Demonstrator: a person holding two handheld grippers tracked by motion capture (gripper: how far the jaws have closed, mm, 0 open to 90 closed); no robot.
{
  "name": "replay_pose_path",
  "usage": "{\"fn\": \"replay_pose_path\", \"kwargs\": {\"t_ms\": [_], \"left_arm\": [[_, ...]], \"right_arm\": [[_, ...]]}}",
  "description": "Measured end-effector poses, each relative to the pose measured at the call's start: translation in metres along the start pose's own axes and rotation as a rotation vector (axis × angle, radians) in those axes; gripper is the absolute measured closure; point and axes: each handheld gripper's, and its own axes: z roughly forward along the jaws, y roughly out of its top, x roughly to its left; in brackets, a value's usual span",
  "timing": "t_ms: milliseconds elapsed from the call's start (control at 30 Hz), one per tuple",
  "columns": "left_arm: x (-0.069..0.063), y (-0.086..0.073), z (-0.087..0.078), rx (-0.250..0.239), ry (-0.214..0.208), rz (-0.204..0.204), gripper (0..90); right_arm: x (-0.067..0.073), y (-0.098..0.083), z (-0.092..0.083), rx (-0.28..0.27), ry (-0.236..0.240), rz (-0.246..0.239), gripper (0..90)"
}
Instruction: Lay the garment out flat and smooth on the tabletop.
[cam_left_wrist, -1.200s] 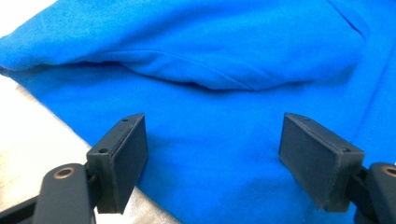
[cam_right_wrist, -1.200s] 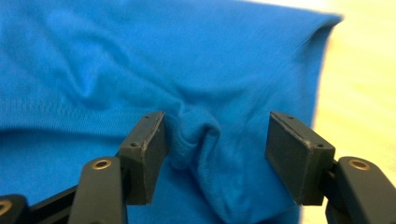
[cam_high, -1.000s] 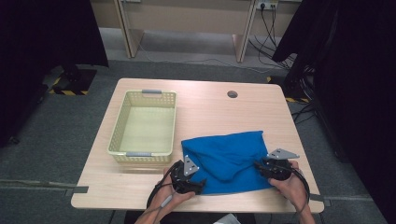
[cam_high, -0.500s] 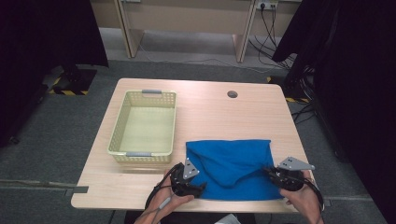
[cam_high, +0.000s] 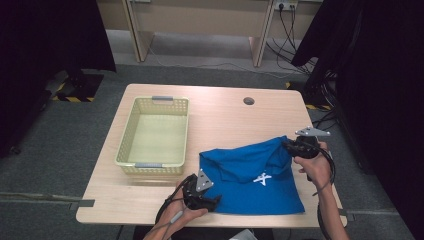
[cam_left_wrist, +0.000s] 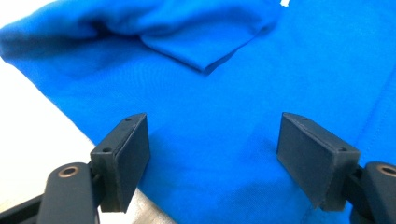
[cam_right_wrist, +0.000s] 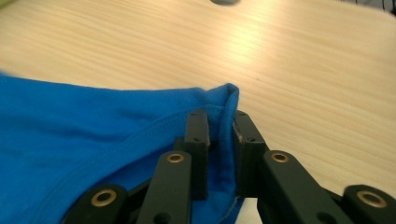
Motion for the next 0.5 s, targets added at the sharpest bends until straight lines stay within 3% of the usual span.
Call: {"fn": "replay_pose_path", "kwargs": {"t_ms": [200,367,500], "left_arm": [[0.000,0.000,0.000,-0.001,0.001,0.000,24.6],[0.000,0.000,0.000,0.000,0.000,0.000,24.6],[0.000,0.000,0.000,-0.001,0.001,0.000,24.6]], "right_arm": [[-0.013,-0.011,0.030,0.058,-0.010,0.072,76.8],[-0.015,-0.022,0.042,0.084,-0.004,0.094,75.4],[-0.015,-0.021,0.043,0.092,-0.010,0.080,72.7]]}}
